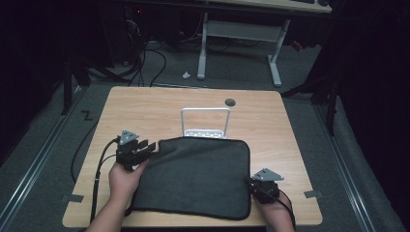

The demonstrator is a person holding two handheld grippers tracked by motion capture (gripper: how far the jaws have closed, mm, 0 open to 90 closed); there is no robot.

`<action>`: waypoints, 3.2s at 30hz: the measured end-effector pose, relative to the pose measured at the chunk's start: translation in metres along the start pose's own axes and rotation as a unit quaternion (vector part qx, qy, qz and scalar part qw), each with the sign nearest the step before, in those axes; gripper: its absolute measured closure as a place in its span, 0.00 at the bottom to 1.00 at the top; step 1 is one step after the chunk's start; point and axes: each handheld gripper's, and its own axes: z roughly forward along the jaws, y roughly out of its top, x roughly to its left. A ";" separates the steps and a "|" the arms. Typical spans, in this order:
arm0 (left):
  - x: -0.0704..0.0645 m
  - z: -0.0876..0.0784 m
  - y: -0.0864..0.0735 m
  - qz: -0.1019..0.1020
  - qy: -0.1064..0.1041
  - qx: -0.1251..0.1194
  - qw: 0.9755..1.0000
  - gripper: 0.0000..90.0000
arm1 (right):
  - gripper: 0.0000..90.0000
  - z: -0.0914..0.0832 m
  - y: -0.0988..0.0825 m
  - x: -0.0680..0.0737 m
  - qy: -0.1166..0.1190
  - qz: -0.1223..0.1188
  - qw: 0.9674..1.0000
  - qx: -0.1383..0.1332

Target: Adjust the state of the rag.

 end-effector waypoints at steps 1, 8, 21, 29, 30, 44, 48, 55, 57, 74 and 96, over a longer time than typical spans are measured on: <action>-0.006 -0.002 -0.008 0.018 -0.015 0.008 1.000 0.71 | 1.00 0.000 0.000 0.000 0.001 0.000 1.000 0.001; -0.019 0.015 -0.054 0.060 -0.035 0.118 0.991 0.73 | 1.00 0.000 0.001 0.000 0.001 0.001 1.000 0.003; -0.055 0.002 -0.077 0.066 -0.126 0.132 0.981 0.73 | 1.00 -0.016 -0.013 -0.007 -0.019 0.019 1.000 0.010; -0.070 0.003 -0.076 0.080 -0.153 0.122 0.977 0.68 | 0.92 -0.031 -0.026 -0.030 -0.064 0.050 0.997 0.009; -0.064 0.004 -0.074 0.068 -0.151 0.115 0.980 0.67 | 0.90 -0.030 -0.025 -0.027 -0.057 0.048 0.997 0.003; -0.046 0.022 -0.071 0.065 -0.111 0.087 0.988 0.71 | 0.78 -0.018 -0.019 -0.018 -0.032 0.057 0.998 -0.004; -0.049 0.027 -0.068 0.064 -0.112 0.089 0.988 0.70 | 0.76 -0.017 -0.021 -0.025 -0.042 0.065 0.997 -0.005; -0.030 0.020 -0.060 0.041 -0.098 0.074 0.992 0.59 | 0.63 -0.023 -0.018 -0.026 -0.048 0.060 0.997 -0.014; -0.016 0.021 -0.052 0.038 -0.073 0.058 0.995 0.60 | 0.57 -0.025 -0.016 -0.024 -0.032 0.052 0.998 -0.021; -0.007 0.075 -0.015 0.050 -0.014 0.104 0.993 0.51 | 0.48 -0.029 -0.017 -0.016 0.000 0.048 0.997 -0.065; -0.014 0.079 -0.027 0.064 -0.028 0.081 0.994 0.90 | 0.39 -0.018 0.015 0.054 0.078 -0.011 0.994 -0.073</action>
